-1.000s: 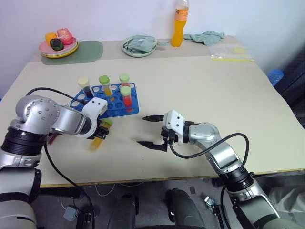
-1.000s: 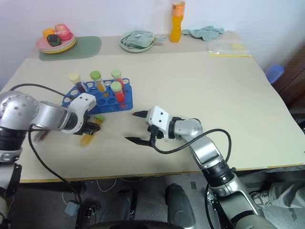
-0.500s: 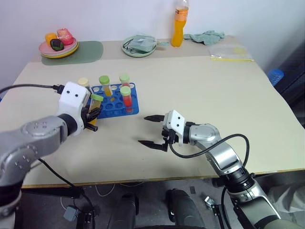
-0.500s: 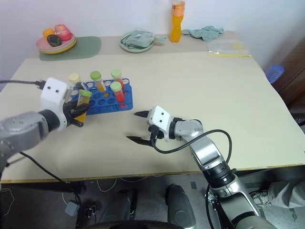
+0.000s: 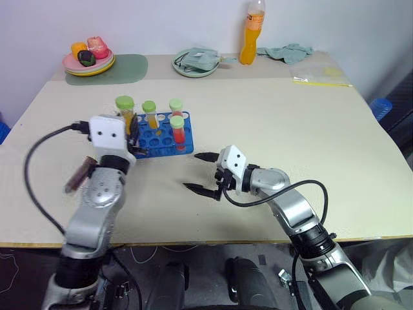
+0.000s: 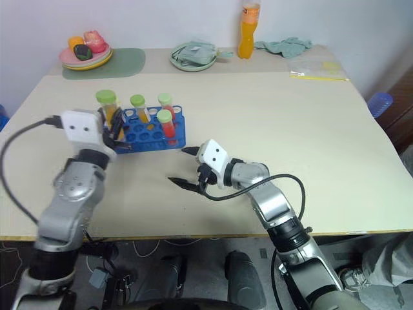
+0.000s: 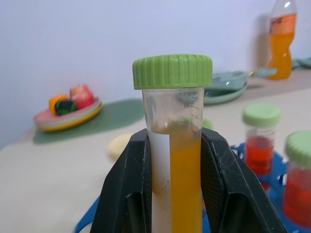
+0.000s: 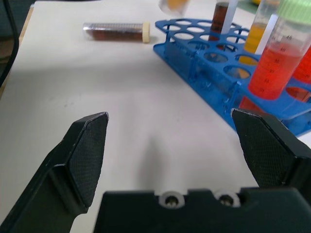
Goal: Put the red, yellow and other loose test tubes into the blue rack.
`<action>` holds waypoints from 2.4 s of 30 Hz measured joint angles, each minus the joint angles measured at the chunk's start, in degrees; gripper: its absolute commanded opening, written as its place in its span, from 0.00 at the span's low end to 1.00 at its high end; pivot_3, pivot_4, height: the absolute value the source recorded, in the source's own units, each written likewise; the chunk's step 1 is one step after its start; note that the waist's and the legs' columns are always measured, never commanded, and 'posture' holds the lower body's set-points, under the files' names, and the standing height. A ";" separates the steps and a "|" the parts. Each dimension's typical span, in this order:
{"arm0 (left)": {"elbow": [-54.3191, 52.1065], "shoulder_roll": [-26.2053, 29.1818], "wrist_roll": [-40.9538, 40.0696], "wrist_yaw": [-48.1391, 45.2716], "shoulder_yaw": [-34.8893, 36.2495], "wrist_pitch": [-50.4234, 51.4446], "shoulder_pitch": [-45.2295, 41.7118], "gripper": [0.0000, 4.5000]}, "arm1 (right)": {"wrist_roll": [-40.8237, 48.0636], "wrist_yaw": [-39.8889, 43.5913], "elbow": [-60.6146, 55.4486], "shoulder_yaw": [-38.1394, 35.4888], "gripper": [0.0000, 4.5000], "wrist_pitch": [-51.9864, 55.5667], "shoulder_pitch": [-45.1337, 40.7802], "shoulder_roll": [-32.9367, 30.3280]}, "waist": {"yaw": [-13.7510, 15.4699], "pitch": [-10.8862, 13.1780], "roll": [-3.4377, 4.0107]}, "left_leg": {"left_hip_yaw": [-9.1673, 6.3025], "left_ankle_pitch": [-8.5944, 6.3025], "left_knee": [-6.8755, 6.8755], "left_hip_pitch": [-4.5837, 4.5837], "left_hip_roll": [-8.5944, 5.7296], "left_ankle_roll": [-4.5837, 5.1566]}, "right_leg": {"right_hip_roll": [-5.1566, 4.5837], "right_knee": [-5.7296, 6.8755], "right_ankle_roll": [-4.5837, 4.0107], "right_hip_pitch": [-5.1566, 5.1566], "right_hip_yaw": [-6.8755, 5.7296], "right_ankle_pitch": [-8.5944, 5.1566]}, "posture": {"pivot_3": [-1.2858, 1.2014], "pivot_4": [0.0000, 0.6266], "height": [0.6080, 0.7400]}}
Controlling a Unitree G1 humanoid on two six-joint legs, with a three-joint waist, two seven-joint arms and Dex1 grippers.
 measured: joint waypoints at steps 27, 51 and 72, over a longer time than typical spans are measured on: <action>22.95 -11.61 11.39 -3.30 0.68 -13.61 -8.27 0.17 | -0.02 -2.69 0.25 -1.87 1.00 1.44 -0.22 0.23 | -0.27 -0.02 0.02 | -0.06 -0.02 0.07 0.02 0.00 0.06 | 0.02 0.07 0.02 0.02 -0.07 0.03 | 0.52 0.24 1.00; 27.06 -15.31 9.36 -6.77 4.31 -19.19 -7.60 0.94 | -0.02 -2.57 1.01 -1.86 1.00 1.18 -0.59 0.84 | -0.21 -0.02 0.02 | -0.06 -0.02 0.07 0.02 0.00 0.06 | 0.03 0.06 0.02 0.02 -0.07 0.03 | 0.52 0.24 1.00; 8.25 40.94 -21.79 -31.83 24.46 48.43 1.70 0.99 | 1.67 0.34 -0.59 -4.13 1.00 2.21 -1.10 -3.26 | -1.19 0.03 0.02 | -0.16 -0.04 0.02 0.10 0.05 0.09 | 0.13 0.15 0.00 0.09 -0.14 -0.01 | 0.52 0.24 1.00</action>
